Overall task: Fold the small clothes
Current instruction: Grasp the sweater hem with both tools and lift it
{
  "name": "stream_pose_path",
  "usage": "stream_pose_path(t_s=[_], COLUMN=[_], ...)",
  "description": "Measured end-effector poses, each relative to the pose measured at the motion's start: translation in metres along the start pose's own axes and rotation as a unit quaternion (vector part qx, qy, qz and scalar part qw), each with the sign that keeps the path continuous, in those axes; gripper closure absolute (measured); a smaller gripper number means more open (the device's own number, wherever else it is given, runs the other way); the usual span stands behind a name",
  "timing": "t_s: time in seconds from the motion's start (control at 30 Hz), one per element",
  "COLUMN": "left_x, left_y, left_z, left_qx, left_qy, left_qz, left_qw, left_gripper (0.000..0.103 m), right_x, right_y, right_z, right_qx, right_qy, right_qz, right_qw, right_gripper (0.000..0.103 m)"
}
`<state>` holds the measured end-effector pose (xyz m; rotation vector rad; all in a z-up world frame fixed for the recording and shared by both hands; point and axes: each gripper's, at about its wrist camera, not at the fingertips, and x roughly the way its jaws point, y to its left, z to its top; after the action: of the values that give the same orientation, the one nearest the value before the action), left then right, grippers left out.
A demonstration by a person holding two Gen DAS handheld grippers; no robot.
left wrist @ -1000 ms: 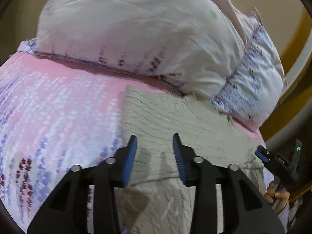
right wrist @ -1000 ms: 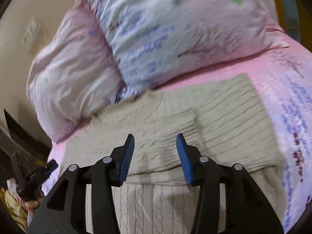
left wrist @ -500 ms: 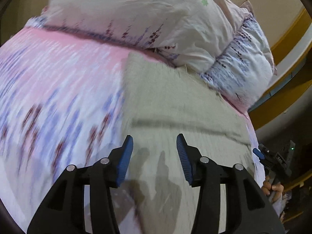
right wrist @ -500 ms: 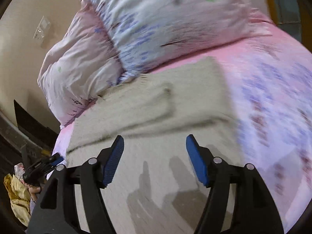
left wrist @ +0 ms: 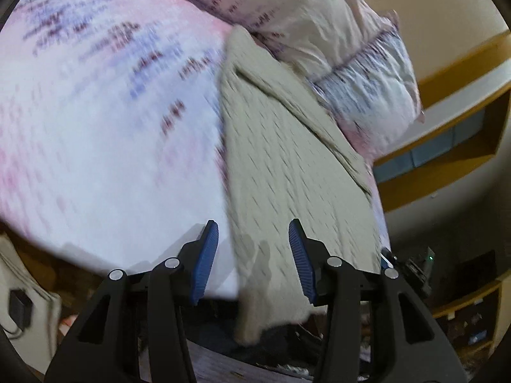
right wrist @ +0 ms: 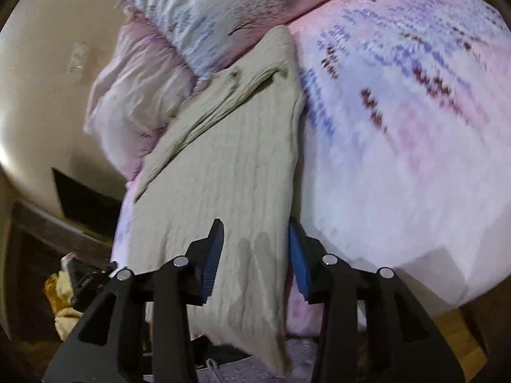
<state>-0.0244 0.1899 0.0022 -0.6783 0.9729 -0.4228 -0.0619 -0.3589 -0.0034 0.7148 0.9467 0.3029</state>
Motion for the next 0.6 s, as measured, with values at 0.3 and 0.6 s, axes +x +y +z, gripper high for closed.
stream_pose_path(t_s=[0.3, 0.6], left_x=[0.009, 0.015], left_y=[-0.014, -0.028], left_z=[-0.041, -0.041], left_qx=[-0.008, 0.01], left_qy=[0.026, 0.03], left_qz=[-0.04, -0.038], left_qw=[0.9989, 0.9988], left_gripper=[0.063, 0.095], right_x=[-0.006, -0.008], right_y=[0.004, 0.019], right_z=[-0.04, -0.047], right_qx=[0.006, -0.015], right_qy=[0.043, 0.037], right_qz=[0.08, 0.088], right_qw=[0.996, 0.995], right_gripper=[0.073, 0.095])
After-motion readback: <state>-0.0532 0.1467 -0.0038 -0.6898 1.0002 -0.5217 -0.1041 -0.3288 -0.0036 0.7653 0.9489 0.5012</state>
